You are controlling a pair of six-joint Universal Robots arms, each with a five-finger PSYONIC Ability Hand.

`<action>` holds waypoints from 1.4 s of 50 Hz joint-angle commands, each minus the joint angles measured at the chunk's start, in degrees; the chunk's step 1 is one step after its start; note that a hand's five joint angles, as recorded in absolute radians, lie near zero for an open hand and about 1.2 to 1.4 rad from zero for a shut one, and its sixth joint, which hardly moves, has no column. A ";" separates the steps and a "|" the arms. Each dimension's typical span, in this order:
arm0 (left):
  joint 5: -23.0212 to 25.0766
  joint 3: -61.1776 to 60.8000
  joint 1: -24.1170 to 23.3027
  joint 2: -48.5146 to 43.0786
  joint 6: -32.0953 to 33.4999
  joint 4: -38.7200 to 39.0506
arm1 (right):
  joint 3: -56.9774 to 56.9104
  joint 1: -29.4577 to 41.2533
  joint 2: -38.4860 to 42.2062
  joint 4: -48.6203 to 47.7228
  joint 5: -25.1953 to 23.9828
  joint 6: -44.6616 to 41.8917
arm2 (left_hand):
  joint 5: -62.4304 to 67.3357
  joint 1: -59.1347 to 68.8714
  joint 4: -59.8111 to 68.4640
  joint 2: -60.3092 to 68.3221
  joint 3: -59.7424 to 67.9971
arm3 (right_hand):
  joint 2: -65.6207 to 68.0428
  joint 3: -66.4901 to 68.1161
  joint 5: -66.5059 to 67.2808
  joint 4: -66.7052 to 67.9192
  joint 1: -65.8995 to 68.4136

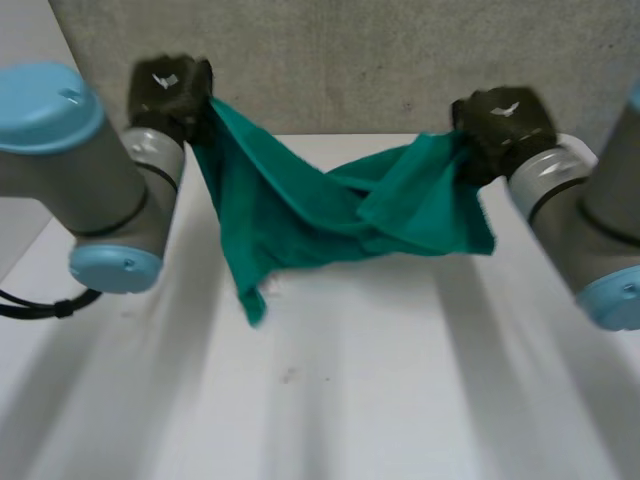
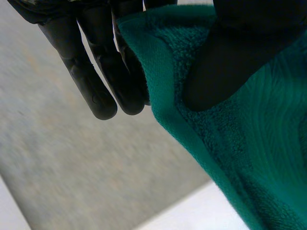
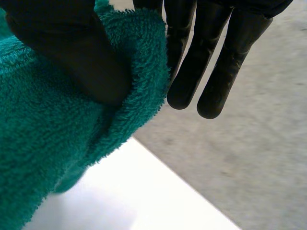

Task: Fold the towel.

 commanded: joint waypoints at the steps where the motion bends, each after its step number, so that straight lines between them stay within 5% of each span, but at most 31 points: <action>1: -0.17 -1.63 2.75 6.34 0.09 0.06 | 1.09 -4.21 -2.17 1.13 -0.34 -0.64 | 15.21 15.19 11.79 11.86 12.07 | 13.25 12.89 13.84 11.91 25.29; 17: 0.53 -14.37 1.87 9.51 1.76 -4.42 | -5.05 -4.66 3.97 21.52 -10.62 -5.31 | 15.21 15.19 11.79 11.86 12.07 | 13.25 12.89 13.84 11.91 25.29; 24: 0.45 -14.91 1.70 5.12 2.11 -4.42 | -13.04 -5.62 15.65 21.35 -9.22 7.95 | 15.21 15.19 11.79 11.86 12.07 | 13.25 12.89 13.84 11.91 25.29; 26: 0.45 -14.82 1.78 4.15 2.90 -4.42 | -14.98 -6.49 18.03 21.52 -8.26 10.07 | 15.21 15.19 11.79 11.86 12.07 | 1.13 0.77 1.72 -0.20 13.17; 27: 0.36 -14.82 1.87 3.71 3.51 -4.33 | -16.21 -7.11 19.61 21.78 -7.03 10.69 | 15.21 15.19 11.79 11.86 12.07 | -23.28 -23.65 -22.70 -24.62 -11.25; 28: 0.36 -14.73 1.87 3.62 3.87 -4.33 | -16.57 -7.29 20.14 21.79 -6.32 10.52 | 15.21 15.19 11.79 11.86 12.07 | -32.68 -33.05 -32.10 -34.02 -20.65; 35: 0.36 -15.26 2.66 3.53 4.22 -4.33 | -10.88 -7.20 13.50 18.72 -6.39 1.68 | 15.21 15.19 11.79 11.86 12.07 | -45.06 -45.42 -44.47 -46.39 -33.02; 43: 0.27 -15.43 2.75 3.53 4.22 -4.51 | 2.04 -1.60 3.20 12.48 -12.54 -17.83 | 15.21 15.19 11.79 11.86 12.07 | -45.06 -45.42 -44.47 -46.39 -33.02; 51: 0.36 -16.14 2.75 3.79 4.31 -4.42 | 12.24 6.06 2.75 8.17 -14.75 -39.45 | 15.21 15.19 11.79 11.86 12.07 | -43.88 -44.25 -43.30 -45.22 -31.85; 61: 0.36 -16.31 2.84 3.88 4.22 -4.42 | 15.69 6.86 5.99 0.44 -13.96 -48.89 | 15.21 15.19 11.79 11.86 12.07 | -38.67 -39.04 -38.09 -40.01 -26.63; 65: 0.36 -16.58 2.75 3.88 4.22 -4.42 | 15.16 6.86 8.90 -1.68 -13.79 -50.92 | 15.21 15.19 11.79 11.86 12.07 | -31.43 -31.80 -30.85 -32.77 -19.40; 70: 0.36 -17.10 2.84 4.23 4.22 -4.51 | 13.41 6.16 11.54 -4.40 -12.73 -52.94 | 15.21 15.19 11.79 11.86 12.07 | 6.61 6.24 7.19 5.27 18.64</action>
